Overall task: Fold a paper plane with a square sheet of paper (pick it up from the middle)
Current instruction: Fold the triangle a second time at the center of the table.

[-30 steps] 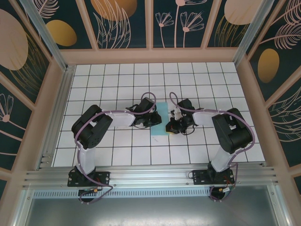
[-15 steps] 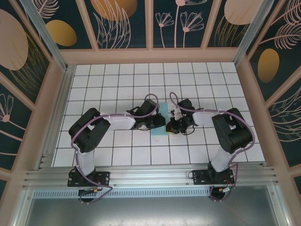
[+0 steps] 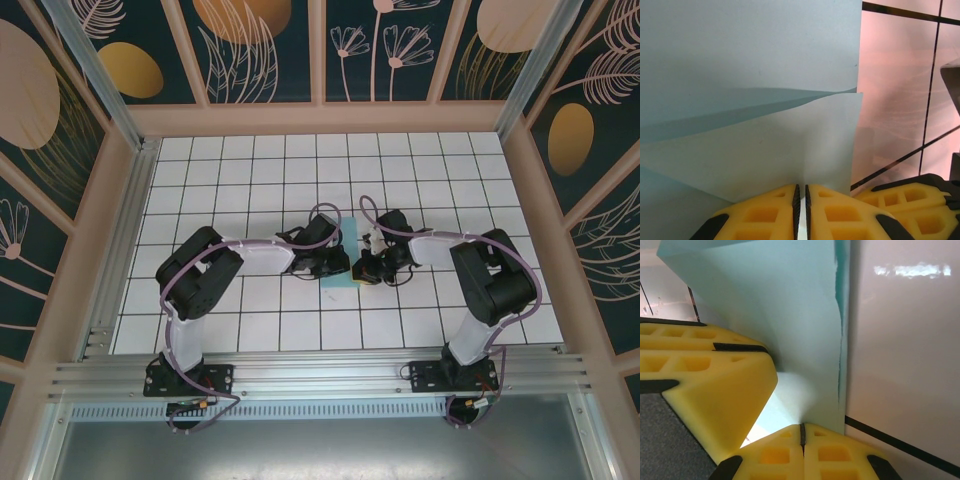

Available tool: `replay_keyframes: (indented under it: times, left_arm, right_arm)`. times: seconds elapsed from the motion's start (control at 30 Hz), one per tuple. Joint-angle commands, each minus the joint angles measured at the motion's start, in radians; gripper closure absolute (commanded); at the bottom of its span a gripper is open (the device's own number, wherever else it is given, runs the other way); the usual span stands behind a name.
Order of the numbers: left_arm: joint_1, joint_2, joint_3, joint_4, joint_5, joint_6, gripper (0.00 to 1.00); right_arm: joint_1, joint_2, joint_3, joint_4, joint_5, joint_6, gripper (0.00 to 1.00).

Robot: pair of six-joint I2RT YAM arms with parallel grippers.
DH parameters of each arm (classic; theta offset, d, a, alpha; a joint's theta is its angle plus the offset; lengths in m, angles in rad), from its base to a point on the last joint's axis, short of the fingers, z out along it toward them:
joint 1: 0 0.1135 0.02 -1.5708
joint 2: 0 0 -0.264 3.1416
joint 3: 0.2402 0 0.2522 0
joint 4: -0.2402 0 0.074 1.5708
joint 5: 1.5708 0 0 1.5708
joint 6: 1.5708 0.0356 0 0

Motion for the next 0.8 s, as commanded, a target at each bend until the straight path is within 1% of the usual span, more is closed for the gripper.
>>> replay_keyframes:
  times: [0.0, 0.13, 0.4, 0.6, 0.77]
  left_arm:
    - [0.013, 0.021, 0.017, -0.123, -0.117, 0.031, 0.84]
    - [0.037, 0.013, 0.024, -0.125, -0.123, 0.049, 0.84]
    - [0.13, 0.025, 0.017, -0.092, -0.096, 0.092, 0.84]
    - [0.177, 0.033, 0.04, -0.126, -0.144, 0.106, 0.85]
    - [0.189, 0.01, 0.082, -0.158, -0.187, 0.111, 0.85]
  right_arm:
    - [0.005, 0.066, -0.026, -0.098, 0.181, -0.008, 0.92]
    - [0.006, 0.069, -0.03, -0.103, 0.193, -0.011, 0.92]
    - [0.007, 0.065, -0.04, -0.1, 0.197, -0.011, 0.92]
    - [0.006, 0.064, -0.043, -0.098, 0.197, -0.009, 0.92]
    - [0.008, 0.059, -0.04, -0.097, 0.196, -0.006, 0.92]
